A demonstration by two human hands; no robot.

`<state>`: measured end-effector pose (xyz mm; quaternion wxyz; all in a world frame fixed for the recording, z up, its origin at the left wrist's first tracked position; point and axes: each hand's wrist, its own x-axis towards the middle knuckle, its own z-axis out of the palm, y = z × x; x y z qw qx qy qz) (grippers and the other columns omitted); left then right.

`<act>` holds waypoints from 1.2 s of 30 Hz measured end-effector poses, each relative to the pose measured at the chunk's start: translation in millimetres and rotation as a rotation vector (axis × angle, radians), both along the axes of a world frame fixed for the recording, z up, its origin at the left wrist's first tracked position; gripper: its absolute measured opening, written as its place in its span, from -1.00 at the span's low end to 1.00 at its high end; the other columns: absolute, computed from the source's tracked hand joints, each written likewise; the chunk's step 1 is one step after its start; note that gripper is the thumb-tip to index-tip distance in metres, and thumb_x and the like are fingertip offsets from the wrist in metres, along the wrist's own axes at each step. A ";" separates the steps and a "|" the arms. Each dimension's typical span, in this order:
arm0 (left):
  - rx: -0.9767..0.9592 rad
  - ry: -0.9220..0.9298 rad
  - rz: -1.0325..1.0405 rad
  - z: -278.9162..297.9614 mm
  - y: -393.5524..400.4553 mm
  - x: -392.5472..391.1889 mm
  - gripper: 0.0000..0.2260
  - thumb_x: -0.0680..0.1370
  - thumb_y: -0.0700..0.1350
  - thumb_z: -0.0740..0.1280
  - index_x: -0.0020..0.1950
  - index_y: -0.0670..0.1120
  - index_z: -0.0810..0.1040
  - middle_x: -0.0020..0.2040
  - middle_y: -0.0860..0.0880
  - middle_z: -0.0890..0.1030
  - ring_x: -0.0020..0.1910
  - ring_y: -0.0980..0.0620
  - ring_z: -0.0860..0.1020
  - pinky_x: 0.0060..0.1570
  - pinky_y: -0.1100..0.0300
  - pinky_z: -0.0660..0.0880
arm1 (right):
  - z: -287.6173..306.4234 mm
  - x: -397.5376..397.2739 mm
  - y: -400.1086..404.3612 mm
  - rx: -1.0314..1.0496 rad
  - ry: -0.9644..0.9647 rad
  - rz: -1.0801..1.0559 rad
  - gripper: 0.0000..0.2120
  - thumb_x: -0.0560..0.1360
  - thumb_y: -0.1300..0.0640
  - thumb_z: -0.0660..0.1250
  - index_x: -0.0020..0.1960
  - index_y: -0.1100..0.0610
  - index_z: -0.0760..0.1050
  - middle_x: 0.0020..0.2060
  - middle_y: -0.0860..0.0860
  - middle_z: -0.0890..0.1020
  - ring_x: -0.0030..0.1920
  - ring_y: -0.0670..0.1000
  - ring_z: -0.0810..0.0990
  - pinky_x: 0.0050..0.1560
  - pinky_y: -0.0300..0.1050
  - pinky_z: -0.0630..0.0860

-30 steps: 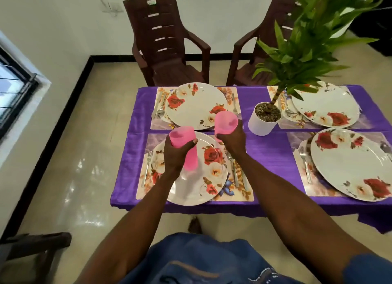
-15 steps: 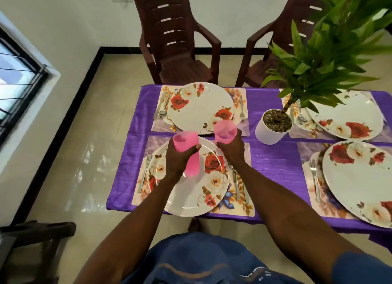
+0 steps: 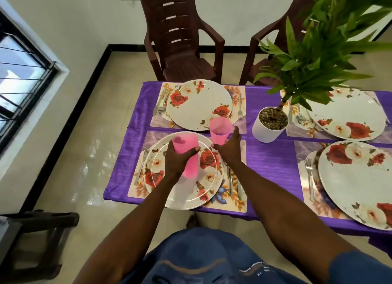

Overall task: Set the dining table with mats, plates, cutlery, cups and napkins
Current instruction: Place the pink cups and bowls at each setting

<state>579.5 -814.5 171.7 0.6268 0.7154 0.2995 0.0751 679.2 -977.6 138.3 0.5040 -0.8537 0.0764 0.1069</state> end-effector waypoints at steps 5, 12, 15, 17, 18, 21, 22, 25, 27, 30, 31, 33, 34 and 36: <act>-0.091 -0.073 -0.066 7.0 -19.2 1.1 -0.42 0.22 0.10 0.60 0.17 0.07 0.50 0.02 0.13 0.64 0.02 0.14 0.61 -0.02 0.14 0.60 | 5.9 -14.8 -11.2 0.027 -0.018 -0.063 0.03 0.33 0.01 0.59 0.57 0.15 0.01 0.47 0.18 0.22 0.35 0.15 0.41 0.12 -0.07 0.42; -0.356 -0.080 -0.257 3.4 -71.7 8.8 -0.33 0.24 0.06 0.53 0.27 -0.14 0.47 0.10 -0.06 0.63 0.03 0.01 0.62 -0.12 0.22 0.56 | 13.4 -18.8 -51.3 0.218 0.086 -0.255 -0.86 0.41 0.18 0.38 -0.05 0.15 0.48 -0.19 0.06 0.58 -0.28 0.06 0.58 -0.34 -0.16 0.47; -0.398 -0.062 -0.320 -2.1 -104.7 13.3 -0.39 0.25 0.05 0.53 0.25 -0.11 0.52 0.08 -0.06 0.66 0.02 0.01 0.64 -0.07 0.18 0.57 | 18.5 -20.6 -82.7 0.309 0.098 -0.292 -0.98 0.46 0.27 0.32 -0.14 0.21 0.51 -0.36 0.09 0.56 -0.42 -0.04 0.58 -0.36 -0.14 0.49; -0.416 -0.061 -0.319 -3.4 -127.9 17.1 -0.40 0.24 0.05 0.53 0.23 -0.13 0.55 0.07 -0.06 0.67 -0.01 0.00 0.65 -0.08 0.17 0.57 | 26.7 -26.2 -106.4 0.348 0.117 -0.308 -0.94 0.50 0.30 0.28 -0.14 0.24 0.50 -0.40 0.10 0.52 -0.46 -0.04 0.54 -0.43 -0.18 0.47; -0.414 -0.060 -0.309 -4.6 -139.7 20.0 -0.37 0.23 0.06 0.53 0.24 -0.16 0.55 0.08 -0.08 0.67 0.00 -0.03 0.64 -0.10 0.17 0.57 | 29.8 -28.4 -118.9 0.371 0.133 -0.306 -0.91 0.51 0.31 0.26 -0.16 0.25 0.49 -0.40 0.11 0.51 -0.46 -0.02 0.52 -0.46 -0.19 0.46; -0.438 -0.081 -0.289 -3.4 -177.4 29.2 -0.39 0.28 0.00 0.52 0.27 -0.21 0.53 0.09 -0.10 0.66 0.00 -0.04 0.63 -0.13 0.18 0.57 | 40.2 -35.1 -158.0 0.490 0.190 -0.245 -0.82 0.57 0.24 0.26 -0.22 0.18 0.47 -0.35 0.11 0.50 -0.49 -0.08 0.51 -0.43 -0.20 0.44; -0.453 -0.088 -0.291 -0.8 -193.2 31.1 -0.40 0.30 -0.02 0.50 0.28 -0.22 0.52 0.09 -0.10 0.66 -0.02 -0.03 0.63 -0.11 0.15 0.57 | 42.6 -38.2 -174.6 0.523 0.212 -0.209 -0.81 0.59 0.16 0.27 -0.20 0.15 0.48 -0.33 0.09 0.51 -0.45 -0.08 0.51 -0.36 -0.18 0.44; -0.503 -0.097 -0.315 2.3 -238.1 36.5 -0.49 0.34 -0.07 0.46 0.24 -0.23 0.54 0.10 -0.17 0.65 -0.01 -0.06 0.62 0.02 0.01 0.58 | 50.5 -50.5 -223.8 0.592 0.270 -0.062 -0.75 0.58 -0.06 0.28 -0.04 0.11 0.57 -0.21 0.06 0.62 -0.23 -0.01 0.59 -0.14 -0.13 0.50; -0.531 -0.103 -0.338 2.2 -271.6 40.4 -0.54 0.35 -0.08 0.45 0.21 -0.24 0.57 0.11 -0.21 0.65 0.02 -0.12 0.62 0.10 -0.07 0.55 | 54.0 -56.8 -259.1 0.603 0.320 0.043 -0.71 0.57 -0.06 0.30 0.13 0.11 0.58 0.00 0.09 0.68 0.00 0.04 0.64 0.07 -0.05 0.54; -0.568 -0.071 -0.368 5.8 -320.4 42.6 -0.48 0.29 -0.02 0.50 0.16 -0.27 0.60 0.05 -0.19 0.67 -0.01 -0.13 0.62 0.12 -0.11 0.54 | 60.2 -64.1 -306.9 0.583 0.369 0.160 -0.69 0.55 0.12 0.36 0.27 0.15 0.50 0.19 0.16 0.62 0.20 0.15 0.59 0.28 0.08 0.48; -0.579 -0.046 -0.389 9.9 -333.0 42.9 -0.44 0.28 0.00 0.51 0.19 -0.29 0.59 0.07 -0.20 0.66 0.01 -0.15 0.62 0.16 -0.13 0.53 | 62.0 -65.5 -318.6 0.581 0.379 0.160 -0.63 0.52 0.14 0.40 0.30 0.17 0.48 0.21 0.17 0.61 0.22 0.18 0.58 0.31 0.12 0.47; -0.628 -0.018 -0.452 16.1 -359.0 44.2 -0.44 0.32 -0.02 0.50 0.24 -0.28 0.56 0.12 -0.23 0.64 0.04 -0.17 0.61 0.16 -0.13 0.54 | 68.1 -68.8 -346.2 0.605 0.400 0.149 -0.48 0.43 0.10 0.46 0.34 0.19 0.45 0.20 0.17 0.61 0.22 0.19 0.58 0.32 0.16 0.46; -0.648 -0.014 -0.485 19.6 -369.8 45.0 -0.50 0.36 -0.04 0.47 0.24 -0.25 0.55 0.10 -0.22 0.65 0.03 -0.15 0.61 0.12 -0.09 0.55 | 70.7 -68.9 -359.6 0.630 0.425 0.150 -0.44 0.40 0.09 0.46 0.35 0.19 0.43 0.19 0.18 0.61 0.20 0.19 0.57 0.31 0.17 0.45; -0.689 -0.004 -0.546 25.9 -384.8 47.2 -0.61 0.41 -0.08 0.42 0.19 -0.20 0.57 0.03 -0.17 0.67 -0.02 -0.10 0.63 0.01 -0.01 0.58 | 76.3 -66.8 -383.5 0.678 0.486 0.179 -0.44 0.39 0.12 0.43 0.35 0.20 0.41 0.16 0.20 0.59 0.17 0.18 0.55 0.30 0.20 0.43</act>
